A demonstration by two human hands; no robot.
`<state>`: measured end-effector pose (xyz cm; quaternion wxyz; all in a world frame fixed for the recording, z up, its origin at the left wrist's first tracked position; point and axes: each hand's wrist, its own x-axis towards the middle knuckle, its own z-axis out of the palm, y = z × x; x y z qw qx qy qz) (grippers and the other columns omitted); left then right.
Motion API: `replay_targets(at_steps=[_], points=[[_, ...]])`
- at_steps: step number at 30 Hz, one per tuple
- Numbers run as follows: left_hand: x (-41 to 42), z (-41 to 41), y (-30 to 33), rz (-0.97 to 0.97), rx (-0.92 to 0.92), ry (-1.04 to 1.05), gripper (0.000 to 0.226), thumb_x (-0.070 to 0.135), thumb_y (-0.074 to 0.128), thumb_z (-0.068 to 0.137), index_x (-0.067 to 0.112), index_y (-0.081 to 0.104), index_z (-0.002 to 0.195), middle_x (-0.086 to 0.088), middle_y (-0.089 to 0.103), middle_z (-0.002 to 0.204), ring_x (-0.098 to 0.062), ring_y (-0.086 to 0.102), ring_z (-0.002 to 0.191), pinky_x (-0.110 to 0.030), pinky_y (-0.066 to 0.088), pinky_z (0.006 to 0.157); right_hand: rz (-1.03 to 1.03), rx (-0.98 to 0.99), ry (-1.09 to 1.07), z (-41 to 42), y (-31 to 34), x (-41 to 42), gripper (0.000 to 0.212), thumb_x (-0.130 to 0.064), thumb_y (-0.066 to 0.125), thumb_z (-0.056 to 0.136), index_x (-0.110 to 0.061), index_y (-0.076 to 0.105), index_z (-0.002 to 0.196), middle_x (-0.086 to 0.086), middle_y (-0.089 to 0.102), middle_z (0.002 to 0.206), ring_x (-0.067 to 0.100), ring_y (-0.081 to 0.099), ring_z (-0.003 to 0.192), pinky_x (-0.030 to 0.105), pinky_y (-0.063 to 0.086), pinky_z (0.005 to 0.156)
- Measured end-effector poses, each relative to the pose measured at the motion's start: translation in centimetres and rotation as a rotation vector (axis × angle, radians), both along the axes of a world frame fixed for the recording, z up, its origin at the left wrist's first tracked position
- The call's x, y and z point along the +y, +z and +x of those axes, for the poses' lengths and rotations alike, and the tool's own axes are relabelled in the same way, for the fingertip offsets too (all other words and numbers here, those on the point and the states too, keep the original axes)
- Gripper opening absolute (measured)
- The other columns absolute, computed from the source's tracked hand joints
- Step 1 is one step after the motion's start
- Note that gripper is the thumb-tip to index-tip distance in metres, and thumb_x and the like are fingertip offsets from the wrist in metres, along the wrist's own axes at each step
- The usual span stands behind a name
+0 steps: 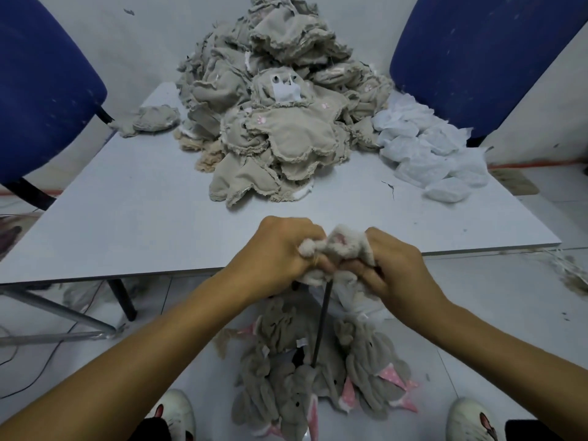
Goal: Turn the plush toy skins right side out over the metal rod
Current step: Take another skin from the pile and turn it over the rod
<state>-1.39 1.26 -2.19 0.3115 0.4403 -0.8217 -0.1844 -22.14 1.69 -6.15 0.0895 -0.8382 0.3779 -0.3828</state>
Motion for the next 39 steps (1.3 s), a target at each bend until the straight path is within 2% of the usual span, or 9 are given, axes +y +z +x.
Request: replay_targets(at_steps=[6,12,15,17,20,25,30,36,39], points=[[0.0,0.4,-1.0,0.005,-0.125,-0.041,0.022,0.017,0.080,0.082,-0.002,0.069,0.079,-0.009,0.061,0.075,-0.028,0.057,0.074,-0.034,0.039,0.072,0.091,0.046,0.028,0.4,-0.5,0.1,0.014,-0.019,0.065,0.090,-0.008,0.069,0.084,-0.009,0.046,0.079,-0.003,0.040,0.073,0.004,0.033,0.069],[0.7,-0.2,-0.2,-0.071,0.283,-0.050,0.019,0.026,0.067,0.089,0.009,0.073,0.085,0.012,0.060,0.078,-0.004,0.057,0.073,-0.021,0.042,0.066,0.081,0.053,-0.065,0.2,0.7,0.5,0.051,-0.045,0.037,0.100,-0.004,0.068,0.104,0.009,0.066,0.094,0.023,0.060,0.083,0.035,0.050,0.070],[-0.1,0.1,-0.3,0.084,0.068,-0.060,0.018,0.018,0.061,0.086,0.004,0.068,0.077,-0.004,0.062,0.075,-0.021,0.059,0.073,-0.036,0.046,0.067,0.193,0.448,-0.167,0.5,1.2,0.8,0.065,-0.061,0.017,0.099,-0.017,0.064,0.114,0.001,0.068,0.105,0.025,0.064,0.090,0.037,0.051,0.073],[-0.5,0.4,-0.8,0.168,-0.148,-0.074,0.015,0.011,0.058,0.085,0.003,0.071,0.085,-0.005,0.064,0.080,-0.025,0.059,0.081,-0.042,0.048,0.083,0.182,0.708,-0.190,0.7,0.7,1.0,0.063,-0.063,0.010,0.097,-0.027,0.056,0.120,-0.008,0.062,0.111,0.019,0.063,0.093,0.034,0.049,0.073],[-0.5,0.6,-0.8,0.147,-0.243,-0.072,0.007,0.005,0.061,0.086,0.006,0.067,0.083,-0.002,0.062,0.080,-0.023,0.057,0.082,-0.040,0.039,0.090,0.168,0.783,-0.206,0.6,0.5,1.4,0.069,-0.065,0.000,0.093,-0.027,0.053,0.118,-0.010,0.058,0.111,0.018,0.063,0.093,0.035,0.050,0.072],[0.0,1.1,-0.8,-0.049,-0.250,-0.170,0.022,0.023,0.071,0.089,0.006,0.061,0.080,0.004,0.059,0.072,-0.015,0.052,0.067,-0.037,0.042,0.060,-0.007,0.203,-0.113,-0.3,0.7,1.5,0.044,-0.048,0.041,0.097,-0.011,0.061,0.085,0.000,0.054,0.078,0.019,0.052,0.066,0.033,0.043,0.057],[0.5,0.5,-0.7,-0.397,0.154,-0.040,0.025,0.002,0.064,0.084,0.020,0.048,0.080,0.017,0.032,0.074,-0.006,0.030,0.061,-0.016,0.027,0.056,-0.011,-0.256,-0.034,0.8,2.8,0.2,0.005,-0.024,0.062,0.093,-0.026,0.061,0.098,-0.015,0.055,0.086,-0.002,0.053,0.081,0.010,0.037,0.072],[0.0,1.9,-1.1,0.108,-0.277,-0.242,0.030,0.032,0.077,0.083,0.035,0.047,0.078,0.020,0.050,0.065,-0.004,0.050,0.061,-0.025,0.034,0.057,0.011,-0.138,0.126,1.3,3.1,-0.2,0.021,-0.027,0.073,0.088,-0.013,0.069,0.103,-0.003,0.063,0.096,0.006,0.059,0.090,0.019,0.045,0.078],[-0.1,1.7,0.3,0.247,-0.093,-0.202,0.036,0.061,0.071,0.076,0.036,0.053,0.095,0.014,0.062,0.084,-0.003,0.059,0.080,-0.024,0.044,0.064,0.067,-0.169,0.100,1.3,2.9,-0.4,0.031,-0.033,0.076,0.085,-0.017,0.066,0.110,-0.008,0.063,0.101,0.004,0.059,0.093,0.017,0.045,0.078]])
